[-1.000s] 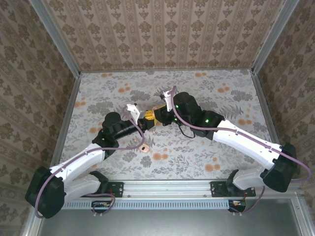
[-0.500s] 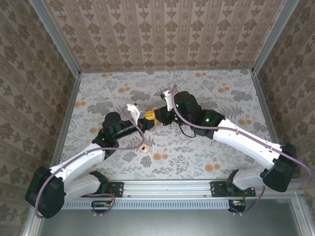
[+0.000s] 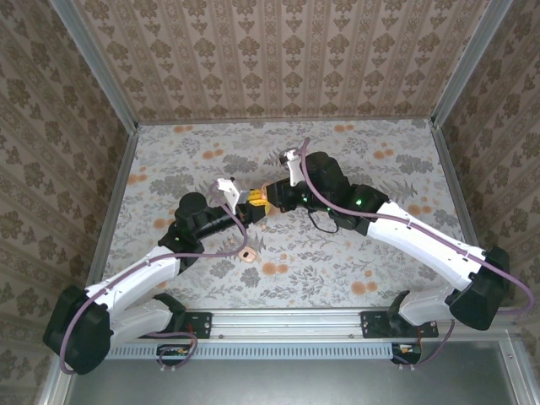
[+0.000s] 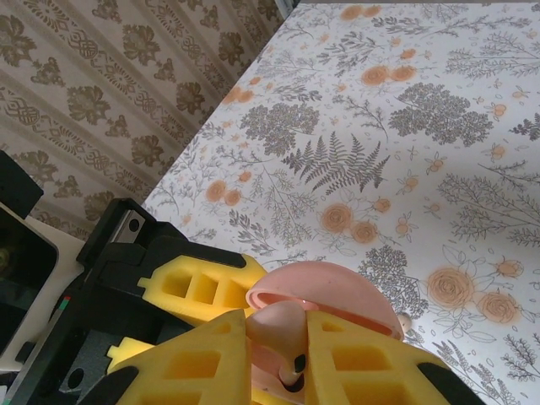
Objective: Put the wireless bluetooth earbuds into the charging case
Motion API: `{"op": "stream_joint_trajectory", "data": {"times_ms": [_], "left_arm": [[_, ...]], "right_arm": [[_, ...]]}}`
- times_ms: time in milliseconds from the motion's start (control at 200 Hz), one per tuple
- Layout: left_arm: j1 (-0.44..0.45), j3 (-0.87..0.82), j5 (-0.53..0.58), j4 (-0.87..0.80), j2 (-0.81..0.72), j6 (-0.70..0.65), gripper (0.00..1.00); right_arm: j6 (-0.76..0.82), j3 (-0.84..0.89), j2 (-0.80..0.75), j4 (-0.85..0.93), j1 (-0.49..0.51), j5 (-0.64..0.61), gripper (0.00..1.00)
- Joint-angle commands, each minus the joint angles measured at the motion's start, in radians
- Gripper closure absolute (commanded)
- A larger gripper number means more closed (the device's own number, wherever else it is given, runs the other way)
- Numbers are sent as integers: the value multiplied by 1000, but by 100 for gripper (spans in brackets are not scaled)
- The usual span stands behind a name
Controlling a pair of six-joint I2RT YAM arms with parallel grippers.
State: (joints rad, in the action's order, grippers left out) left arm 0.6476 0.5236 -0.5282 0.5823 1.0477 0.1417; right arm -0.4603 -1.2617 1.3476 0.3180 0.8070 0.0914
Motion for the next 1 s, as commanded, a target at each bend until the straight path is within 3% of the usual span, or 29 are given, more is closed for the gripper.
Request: {"op": "stream_joint_trajectory", "data": {"times_ms": [0,575,830,995], "left_arm": [[4,21,-21,95,2,22,100],[4,9,-11,94,-15,25,100],[4,9,-12,92,-16,26,100],[4,6,-13,92,-18,25,100]], "right_arm": [[-28,-26,-11,47,-1,46,81],[159,-4,-2,78,17,79,79],[135,-56,4,116,16,46,67],[114,-83,7,133,14,23,65]]}}
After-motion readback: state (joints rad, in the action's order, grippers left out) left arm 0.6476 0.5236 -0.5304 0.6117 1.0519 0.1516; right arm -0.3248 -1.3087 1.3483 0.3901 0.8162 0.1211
